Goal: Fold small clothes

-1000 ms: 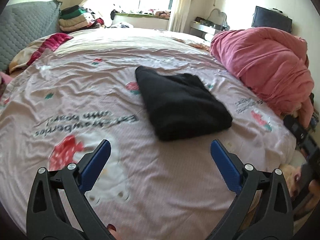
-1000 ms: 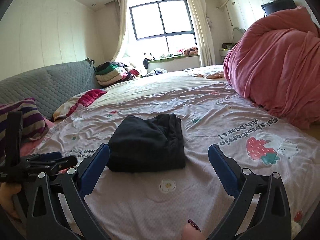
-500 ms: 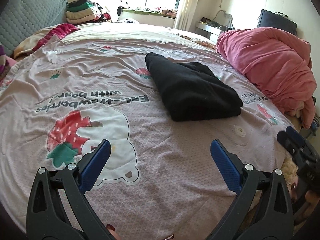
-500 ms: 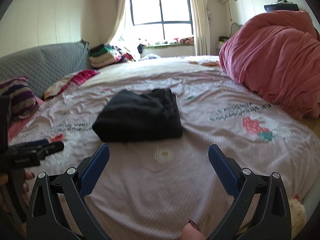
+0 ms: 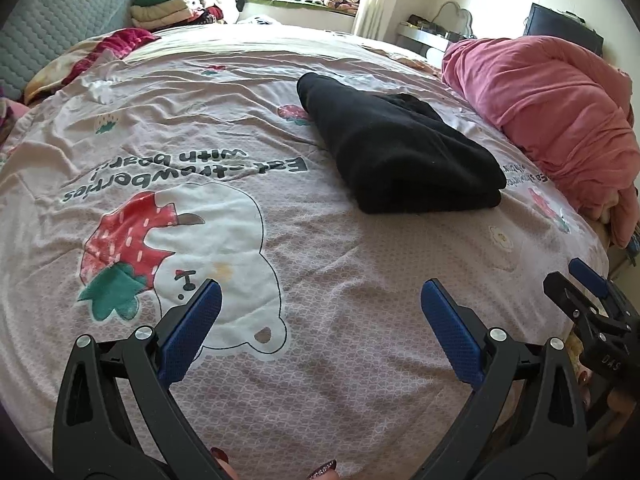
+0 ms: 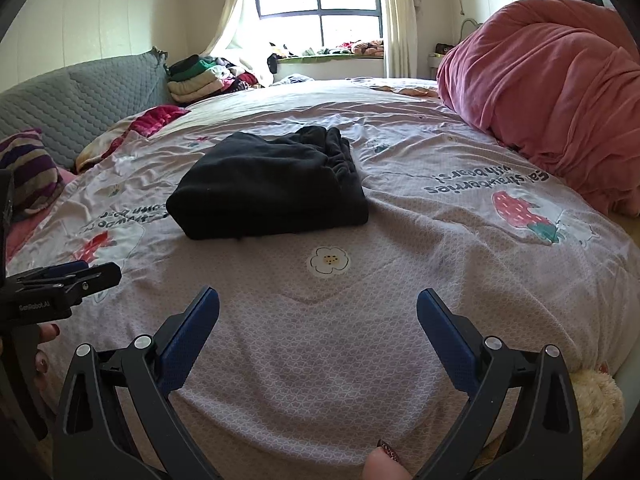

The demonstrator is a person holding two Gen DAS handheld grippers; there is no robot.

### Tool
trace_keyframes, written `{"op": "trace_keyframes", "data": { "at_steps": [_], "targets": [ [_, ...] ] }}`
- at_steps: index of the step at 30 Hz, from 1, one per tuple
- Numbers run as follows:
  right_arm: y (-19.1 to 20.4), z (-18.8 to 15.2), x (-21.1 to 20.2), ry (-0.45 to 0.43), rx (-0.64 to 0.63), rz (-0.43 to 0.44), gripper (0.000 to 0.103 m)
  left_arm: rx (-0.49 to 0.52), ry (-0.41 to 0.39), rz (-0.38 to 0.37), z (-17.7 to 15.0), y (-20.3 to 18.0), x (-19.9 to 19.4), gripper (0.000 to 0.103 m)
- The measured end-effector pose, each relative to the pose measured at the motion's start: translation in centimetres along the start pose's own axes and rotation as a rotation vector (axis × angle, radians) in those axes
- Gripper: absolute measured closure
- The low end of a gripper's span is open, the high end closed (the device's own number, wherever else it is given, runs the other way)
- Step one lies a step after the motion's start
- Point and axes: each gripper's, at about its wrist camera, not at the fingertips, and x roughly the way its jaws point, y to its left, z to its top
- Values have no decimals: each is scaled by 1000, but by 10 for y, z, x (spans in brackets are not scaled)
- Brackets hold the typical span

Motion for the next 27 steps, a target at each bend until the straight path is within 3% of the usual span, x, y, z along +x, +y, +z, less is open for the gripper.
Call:
{"op": "trace_keyframes", "data": {
  "at_steps": [27],
  "targets": [
    [-3,2,-1,-7,3,-2,5,25,4,36,0,-4,-2,9]
  ]
}}
